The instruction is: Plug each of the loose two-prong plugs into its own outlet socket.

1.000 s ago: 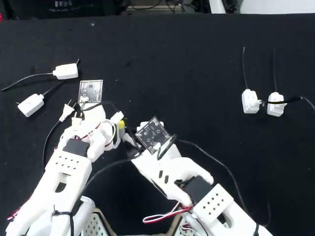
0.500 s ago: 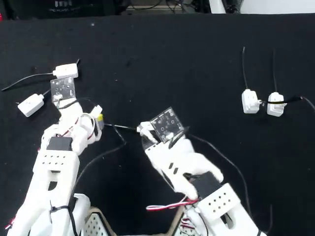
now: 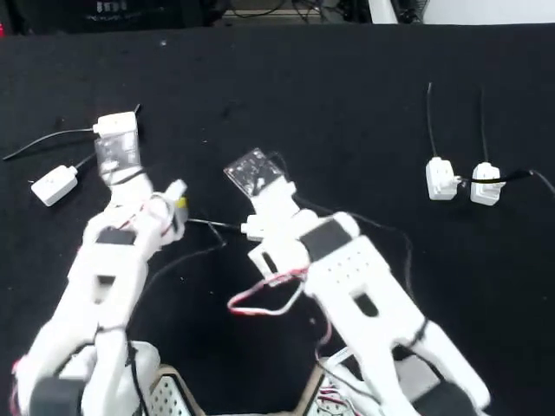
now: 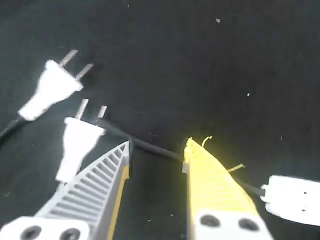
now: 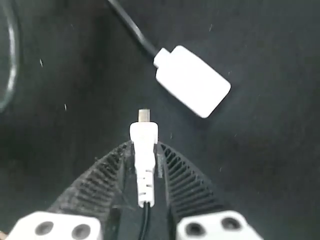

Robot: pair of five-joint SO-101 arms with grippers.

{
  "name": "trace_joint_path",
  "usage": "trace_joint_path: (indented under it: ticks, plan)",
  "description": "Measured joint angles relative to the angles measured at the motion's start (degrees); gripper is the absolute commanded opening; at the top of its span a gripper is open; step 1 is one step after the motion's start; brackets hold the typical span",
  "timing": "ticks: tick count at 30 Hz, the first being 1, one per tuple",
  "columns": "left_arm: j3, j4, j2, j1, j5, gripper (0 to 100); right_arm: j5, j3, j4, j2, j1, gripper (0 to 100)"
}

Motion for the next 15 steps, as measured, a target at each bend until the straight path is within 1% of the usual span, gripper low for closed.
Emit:
trace_joint_path:
  ticks: [3,7,10,15]
  plan:
    - [-6.33,0.00,11.08,2.81,-2.90,18,0.00,-2.20,1.41,5.01,0.00,1.1]
    - [-13.19,1.67,22.95,3.60,-3.43,18,0.00,-2.55,1.58,8.35,0.53,1.1]
    - [-15.56,3.96,24.88,3.60,-3.69,18,0.70,-2.55,1.32,9.85,5.19,1.1]
    - [-16.00,4.48,25.23,3.60,-3.87,18,4.40,-3.52,-0.35,12.22,13.01,1.1]
